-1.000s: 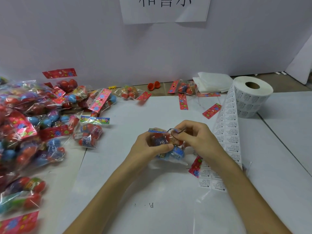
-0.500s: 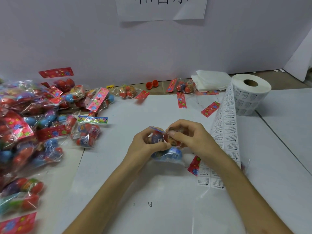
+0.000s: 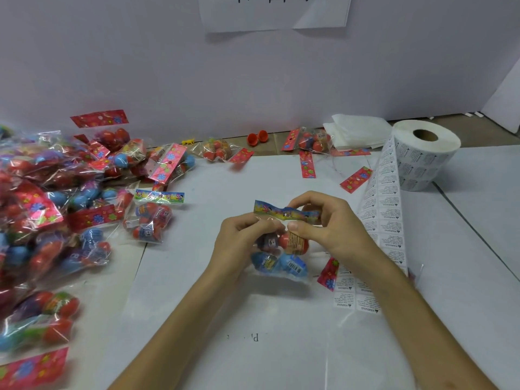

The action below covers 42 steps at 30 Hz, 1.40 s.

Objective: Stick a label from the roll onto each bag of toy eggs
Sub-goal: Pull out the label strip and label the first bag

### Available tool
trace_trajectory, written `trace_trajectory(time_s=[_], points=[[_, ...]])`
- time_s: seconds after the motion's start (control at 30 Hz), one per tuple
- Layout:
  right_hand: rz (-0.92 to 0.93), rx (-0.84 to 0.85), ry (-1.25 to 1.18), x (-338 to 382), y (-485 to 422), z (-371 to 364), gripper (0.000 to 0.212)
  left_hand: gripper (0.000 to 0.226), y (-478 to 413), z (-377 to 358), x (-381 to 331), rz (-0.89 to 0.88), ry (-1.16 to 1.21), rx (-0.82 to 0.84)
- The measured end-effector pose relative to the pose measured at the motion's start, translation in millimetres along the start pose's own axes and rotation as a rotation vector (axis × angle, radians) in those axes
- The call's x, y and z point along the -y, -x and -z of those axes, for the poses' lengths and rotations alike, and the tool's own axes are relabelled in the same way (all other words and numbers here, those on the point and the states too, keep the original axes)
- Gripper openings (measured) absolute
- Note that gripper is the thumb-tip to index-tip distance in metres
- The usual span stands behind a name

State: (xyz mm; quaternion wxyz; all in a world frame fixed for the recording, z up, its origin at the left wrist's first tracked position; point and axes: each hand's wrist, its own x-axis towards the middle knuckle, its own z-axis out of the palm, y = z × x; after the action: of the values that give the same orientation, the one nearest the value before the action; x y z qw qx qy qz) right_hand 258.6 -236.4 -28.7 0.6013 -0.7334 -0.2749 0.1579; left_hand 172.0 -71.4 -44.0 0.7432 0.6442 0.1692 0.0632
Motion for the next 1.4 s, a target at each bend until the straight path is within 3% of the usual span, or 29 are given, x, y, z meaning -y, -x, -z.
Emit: trace_trajectory(time_s=[0.23, 0.43, 0.6, 0.73, 0.8, 0.9, 0.97, 1.07, 1.17, 1.27, 1.4], points=[[-0.047, 0.064, -0.054, 2, 2, -3, 0.014, 0.015, -1, 0, -4, 0.017, 0.099, -0.074], [-0.014, 0.034, -0.056, 1, 2, -2, 0.030, 0.024, -1, 0, -3, 0.009, 0.080, -0.062], [0.034, -0.046, -0.055, 3, 2, 1, 0.036, 0.032, -1, -2, 4, -0.174, -0.110, -0.076], [0.052, -0.354, 0.027, 4, 2, 0, 0.027, 0.020, 4, -4, 3, -0.539, -0.433, -0.311], [0.069, -0.491, 0.061, 7, 4, 0, 0.021, 0.022, 8, -6, 1, -0.629, -0.491, -0.284], [0.092, -0.513, 0.007, 13, 6, -3, 0.015, 0.047, 12, -11, 1, -0.527, -0.488, -0.082], [0.115, -0.375, -0.107, 16, 8, -8, 0.016, 0.057, 10, -11, 3, -0.473, -0.491, -0.001], [0.124, -0.116, -0.308, 21, 11, -11, 0.025, 0.040, 5, -7, 5, -0.446, -0.393, -0.063], [0.174, -0.228, -0.328, 25, 11, -6, 0.013, 0.026, 0, -1, -2, -0.207, -0.093, -0.081], [0.129, -0.410, -0.135, 21, 7, 1, 0.014, 0.027, -1, 3, -5, -0.087, -0.002, -0.026], [-0.066, -0.241, -0.142, 16, 4, 1, 0.025, 0.024, 2, -2, -5, -0.086, -0.042, 0.032]])
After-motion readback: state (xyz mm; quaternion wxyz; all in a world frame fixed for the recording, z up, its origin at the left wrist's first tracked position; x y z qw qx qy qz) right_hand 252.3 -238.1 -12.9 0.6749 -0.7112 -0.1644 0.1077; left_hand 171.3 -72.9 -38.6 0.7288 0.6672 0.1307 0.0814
